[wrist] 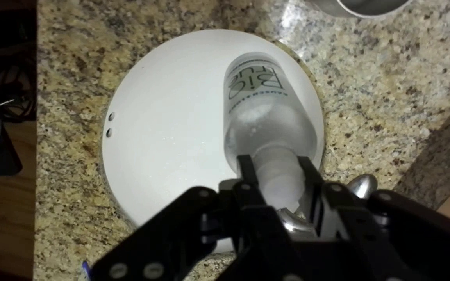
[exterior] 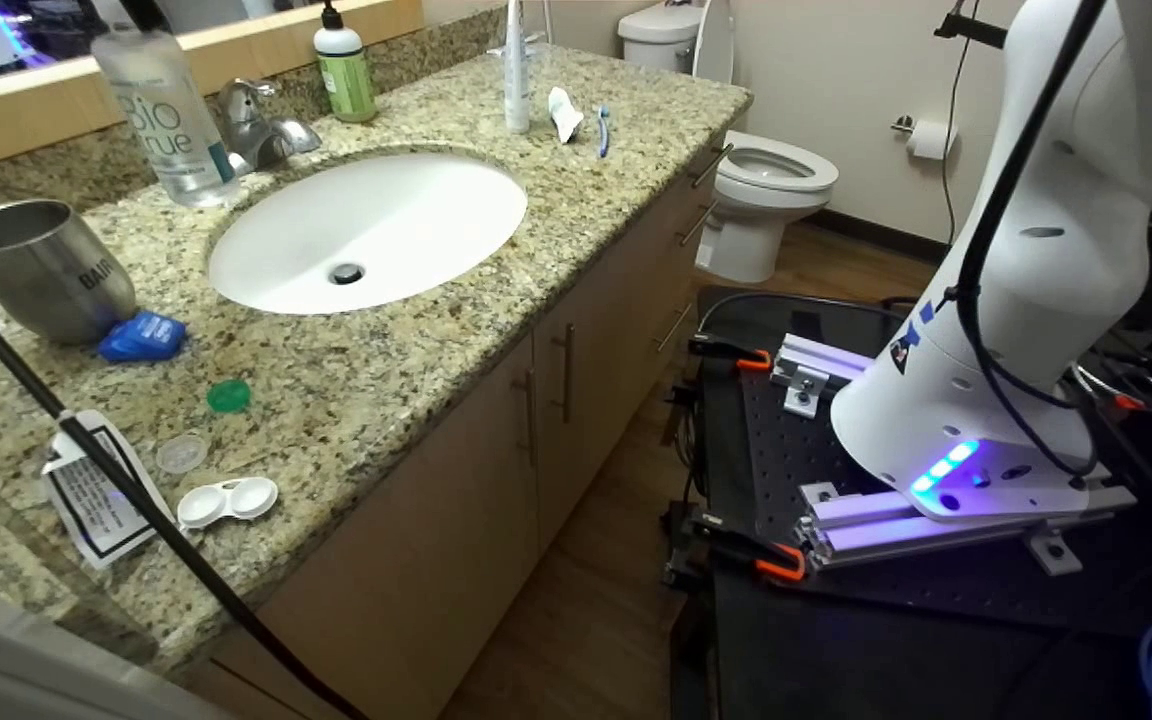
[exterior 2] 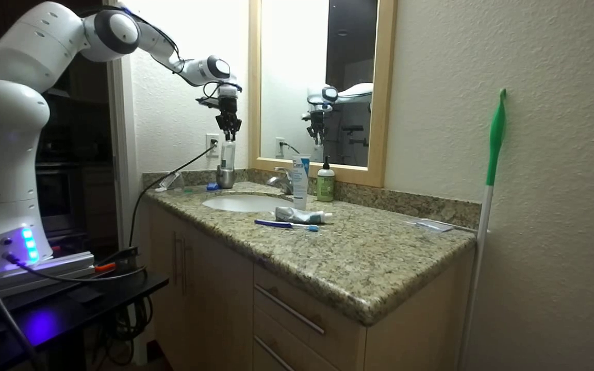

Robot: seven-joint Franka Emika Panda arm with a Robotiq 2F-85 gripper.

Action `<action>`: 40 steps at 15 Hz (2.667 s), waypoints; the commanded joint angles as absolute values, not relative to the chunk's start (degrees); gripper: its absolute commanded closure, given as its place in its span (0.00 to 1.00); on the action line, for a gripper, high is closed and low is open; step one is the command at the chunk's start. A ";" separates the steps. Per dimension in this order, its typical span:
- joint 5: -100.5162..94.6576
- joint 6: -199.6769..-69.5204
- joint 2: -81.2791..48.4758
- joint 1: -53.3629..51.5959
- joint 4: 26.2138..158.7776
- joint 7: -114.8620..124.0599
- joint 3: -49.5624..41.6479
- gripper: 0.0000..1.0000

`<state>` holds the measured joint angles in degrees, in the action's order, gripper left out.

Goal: Move the clear bottle forward

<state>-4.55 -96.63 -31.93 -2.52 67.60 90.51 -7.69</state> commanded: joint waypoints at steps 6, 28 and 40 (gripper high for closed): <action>-5.24 -100.90 -11.78 -2.97 92.16 82.99 -5.41 0.93; -6.07 -103.77 -12.14 -9.85 100.53 79.55 2.90 0.93; -9.49 -120.12 -12.26 -10.36 108.03 81.36 2.75 0.93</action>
